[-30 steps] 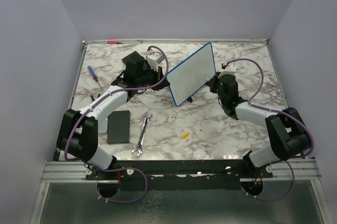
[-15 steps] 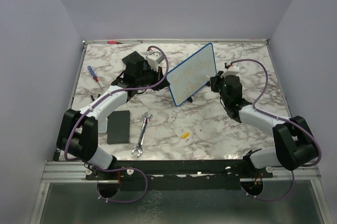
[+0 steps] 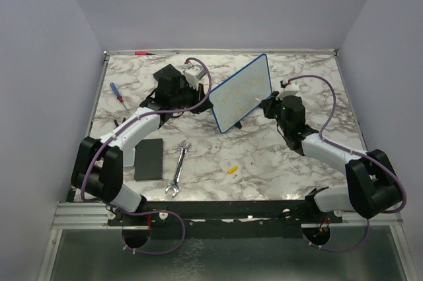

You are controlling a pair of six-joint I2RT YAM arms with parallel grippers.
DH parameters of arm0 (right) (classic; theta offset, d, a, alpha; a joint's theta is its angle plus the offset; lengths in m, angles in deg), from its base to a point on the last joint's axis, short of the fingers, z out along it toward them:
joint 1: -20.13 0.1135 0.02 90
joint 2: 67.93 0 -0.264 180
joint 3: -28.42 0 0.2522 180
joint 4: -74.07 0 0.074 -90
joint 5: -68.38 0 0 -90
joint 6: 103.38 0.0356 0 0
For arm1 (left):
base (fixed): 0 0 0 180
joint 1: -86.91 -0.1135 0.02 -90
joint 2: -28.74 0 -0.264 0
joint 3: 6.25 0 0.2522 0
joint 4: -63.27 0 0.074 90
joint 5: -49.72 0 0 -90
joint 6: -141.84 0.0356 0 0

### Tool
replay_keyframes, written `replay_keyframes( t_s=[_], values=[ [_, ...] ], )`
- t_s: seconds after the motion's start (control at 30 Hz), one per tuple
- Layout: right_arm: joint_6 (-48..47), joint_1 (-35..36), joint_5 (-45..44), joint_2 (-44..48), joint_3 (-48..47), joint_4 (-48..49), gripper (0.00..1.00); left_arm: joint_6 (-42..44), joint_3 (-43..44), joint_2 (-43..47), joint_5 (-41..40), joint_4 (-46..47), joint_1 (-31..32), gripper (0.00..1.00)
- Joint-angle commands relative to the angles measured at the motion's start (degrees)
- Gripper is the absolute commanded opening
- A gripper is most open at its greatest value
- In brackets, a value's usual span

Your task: Write a sentence on the whiteboard

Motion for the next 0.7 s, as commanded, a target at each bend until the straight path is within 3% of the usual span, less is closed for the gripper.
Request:
replay_keyframes(
  t_s=[0.0,0.67],
  values=[
    [0.23,0.22,2.08,-1.13,0.66,-0.75,0.01,1.35,0.22,-0.78,-0.66,-3.1,0.43,0.0],
    [0.34,0.29,4.23,-3.73,-0.12,0.54,0.01,1.39,0.22,-0.71,-0.65,-3.08,0.43,0.0]
  ],
)
